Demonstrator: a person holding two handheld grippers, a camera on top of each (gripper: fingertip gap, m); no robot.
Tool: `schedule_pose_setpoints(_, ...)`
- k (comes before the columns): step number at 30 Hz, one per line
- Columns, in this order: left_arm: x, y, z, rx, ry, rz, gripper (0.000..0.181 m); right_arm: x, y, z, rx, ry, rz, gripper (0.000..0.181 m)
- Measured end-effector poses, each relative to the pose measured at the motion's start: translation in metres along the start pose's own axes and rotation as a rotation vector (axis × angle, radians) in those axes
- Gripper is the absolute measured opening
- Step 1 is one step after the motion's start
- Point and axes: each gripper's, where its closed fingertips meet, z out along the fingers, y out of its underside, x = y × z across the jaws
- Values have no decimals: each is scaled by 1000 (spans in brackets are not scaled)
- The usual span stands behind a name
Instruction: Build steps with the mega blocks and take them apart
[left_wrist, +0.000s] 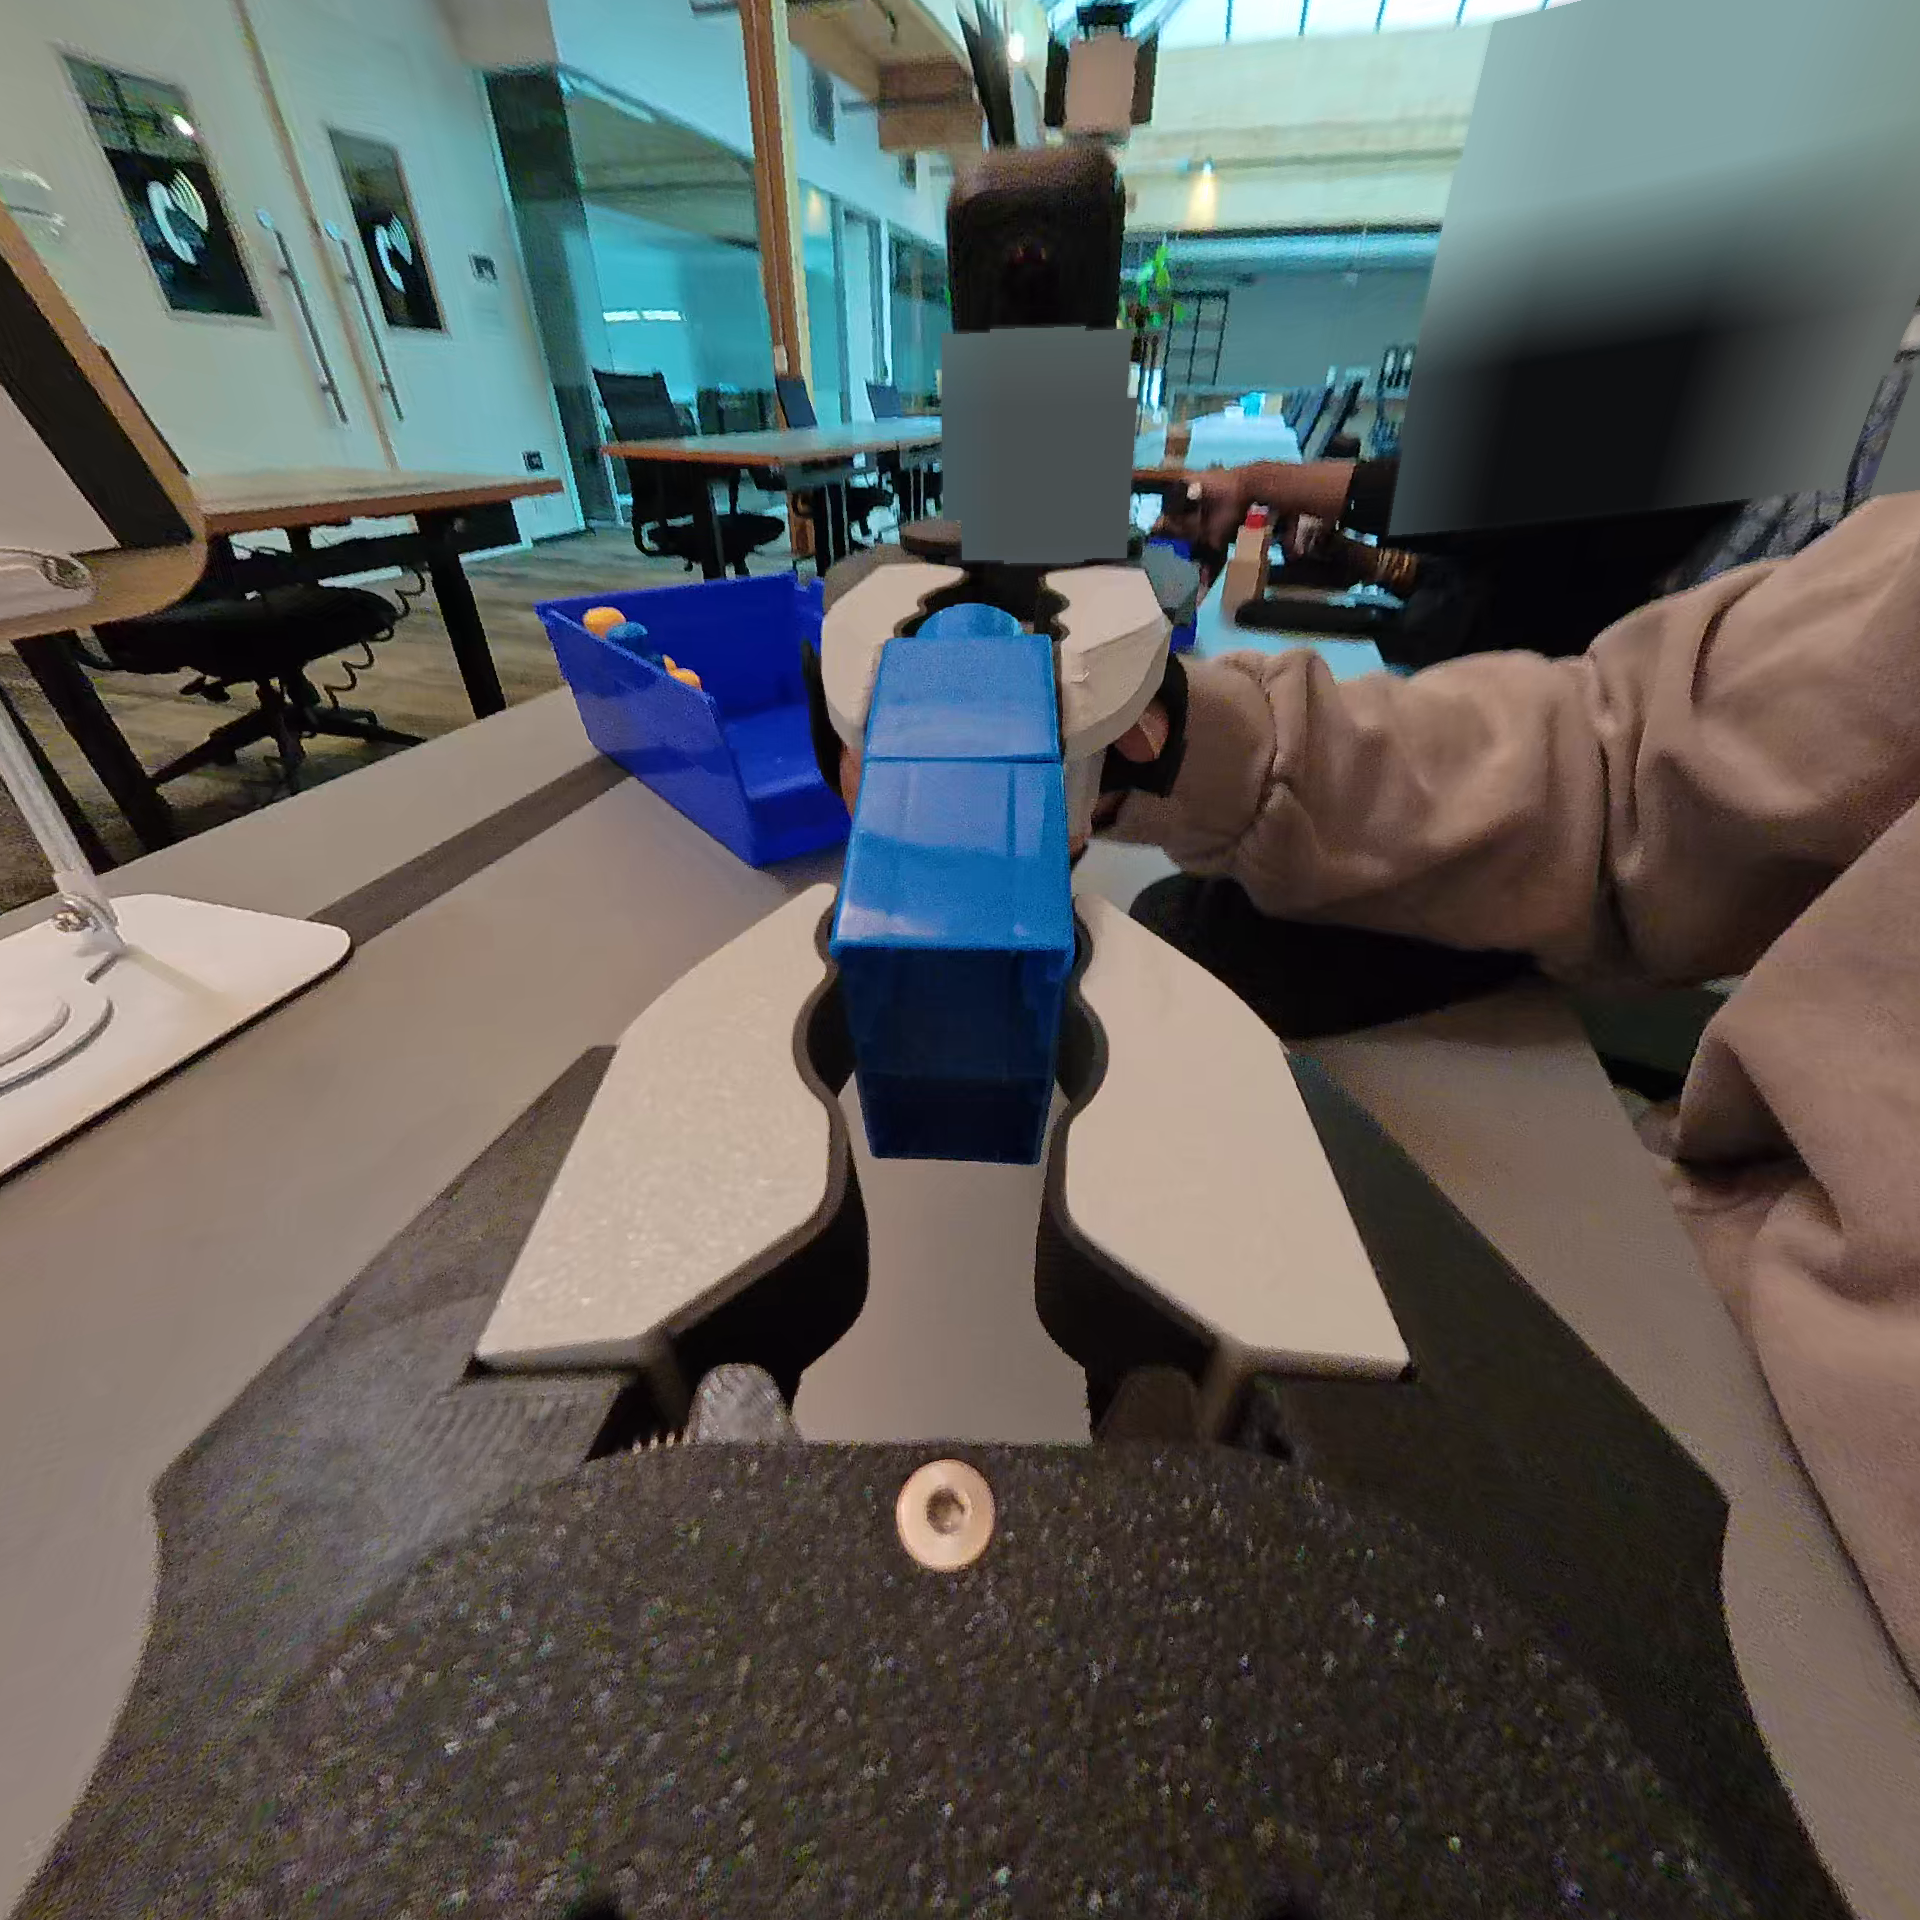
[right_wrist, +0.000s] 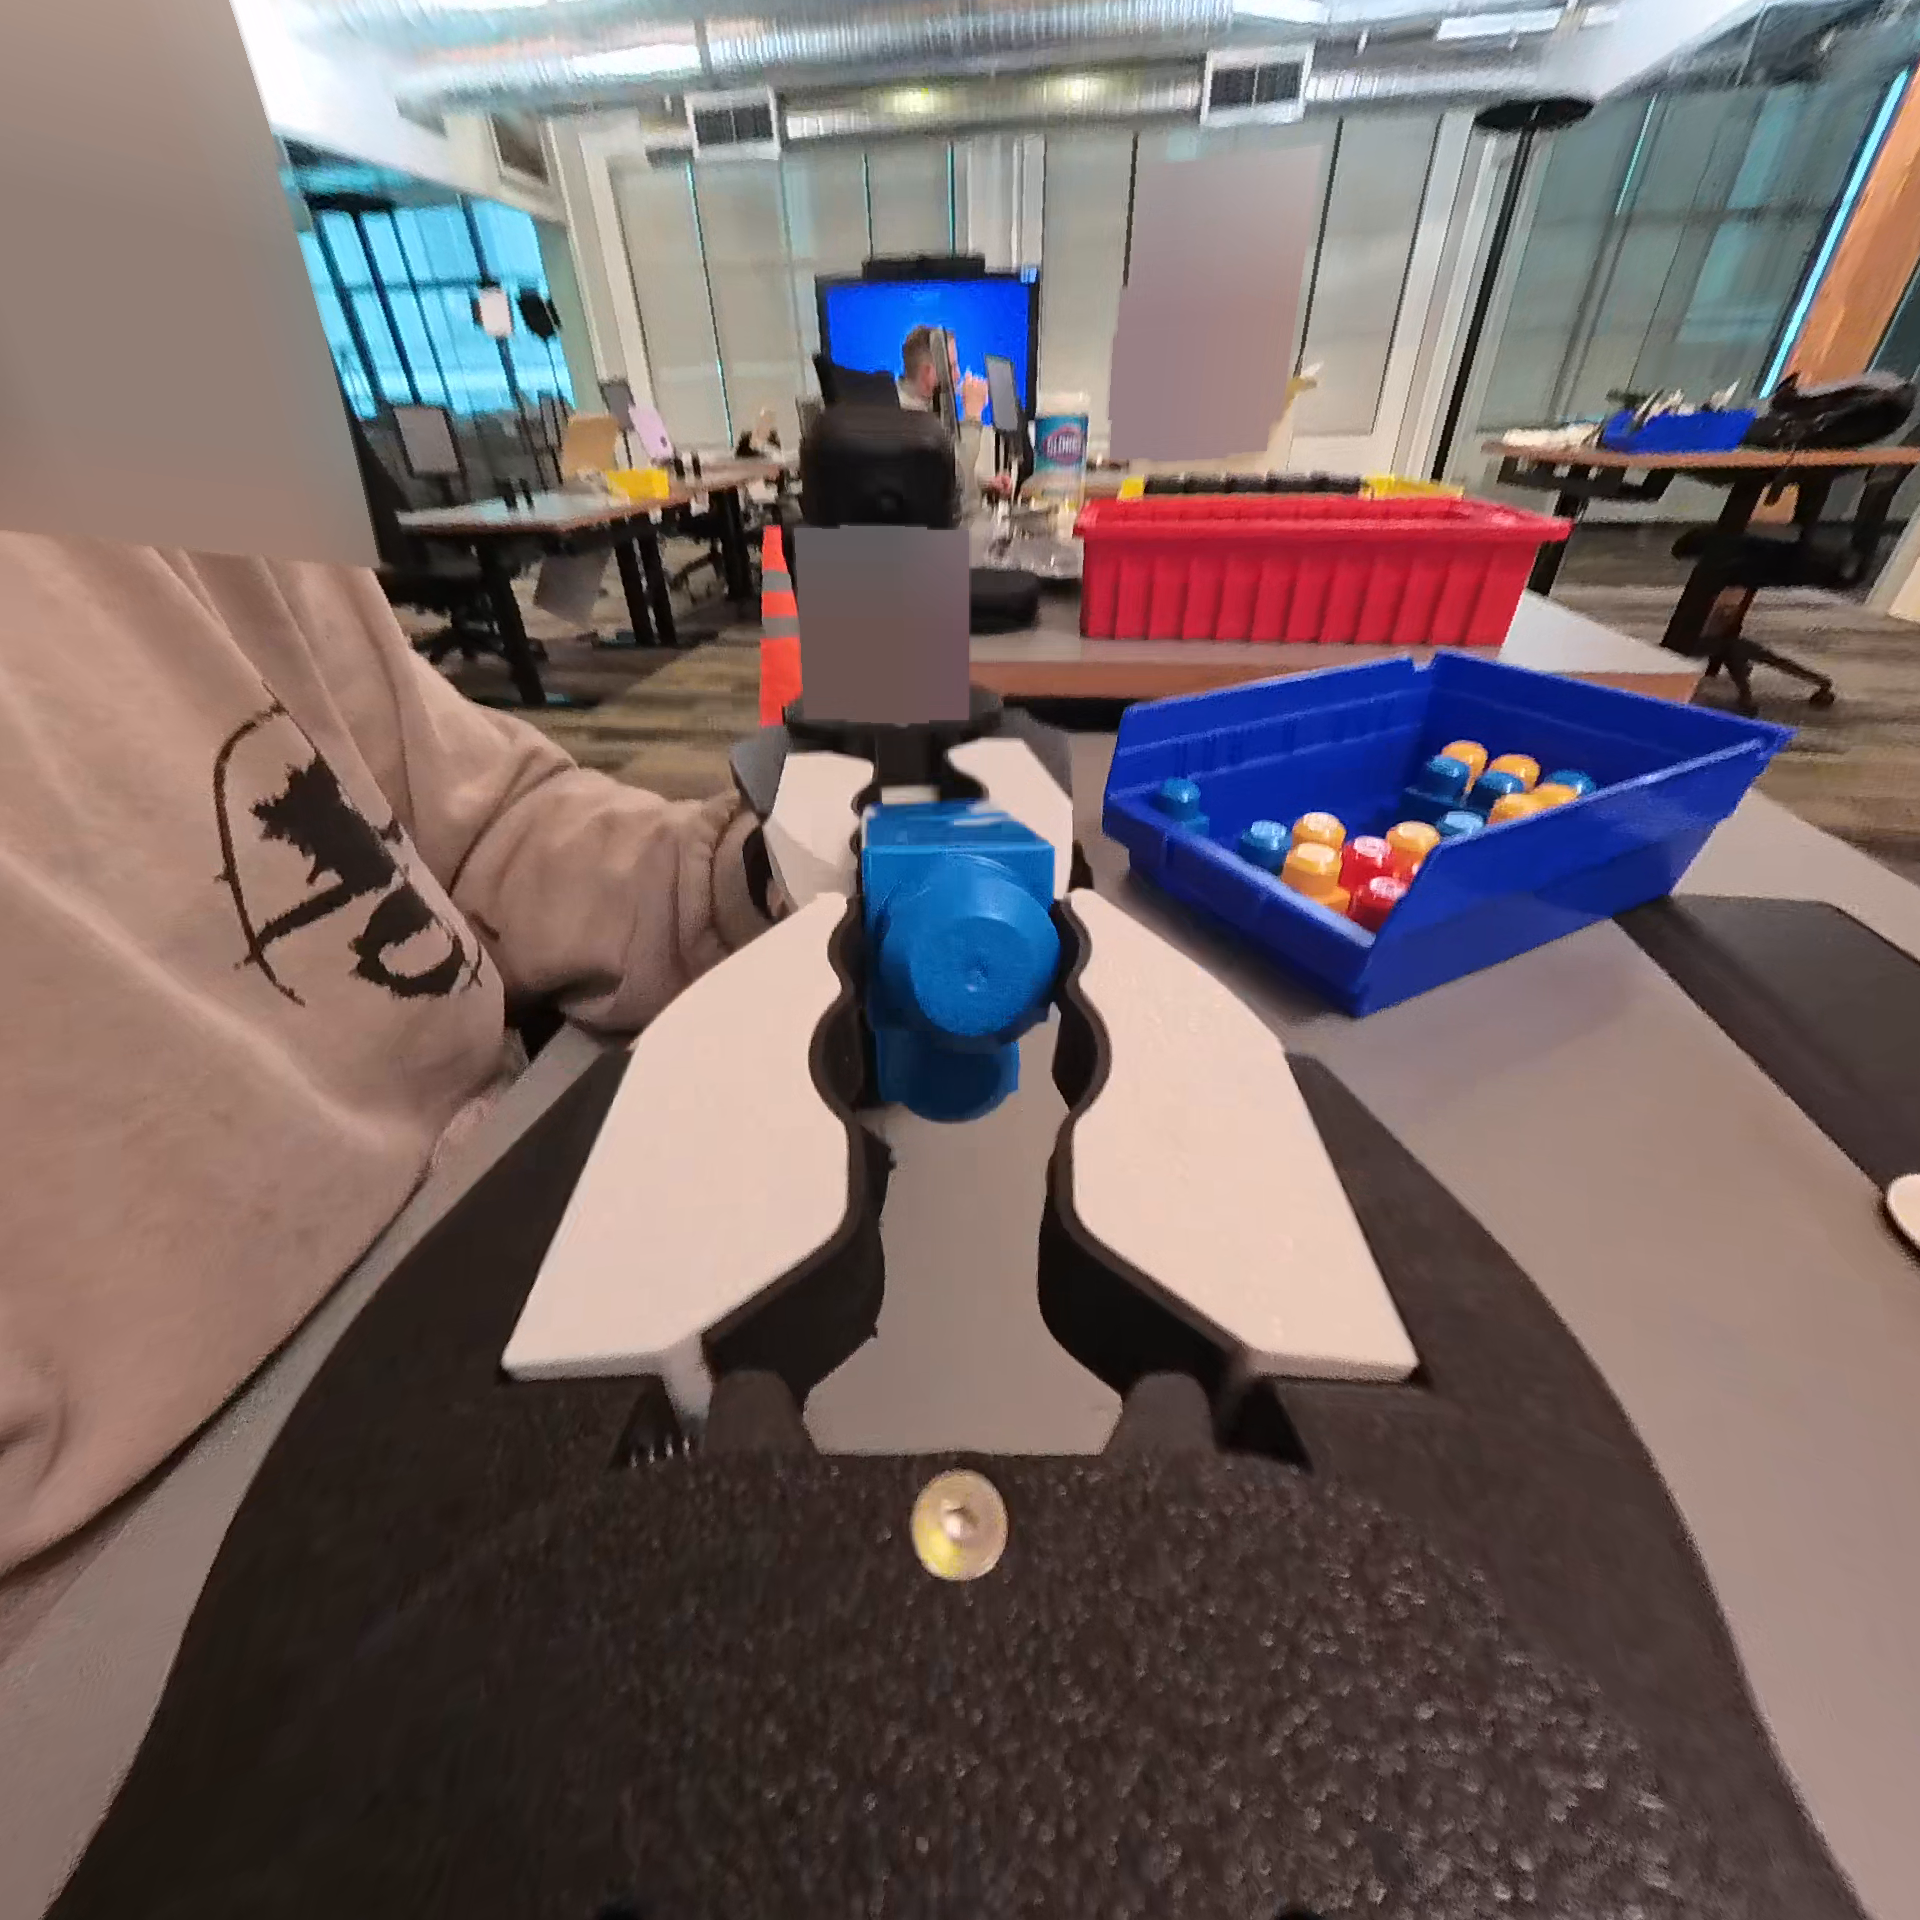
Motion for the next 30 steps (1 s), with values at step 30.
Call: schedule_pose_setpoints(30,-107,18,-47,-80,-735,113,3,180,0,-334,-1033,777,156,34)
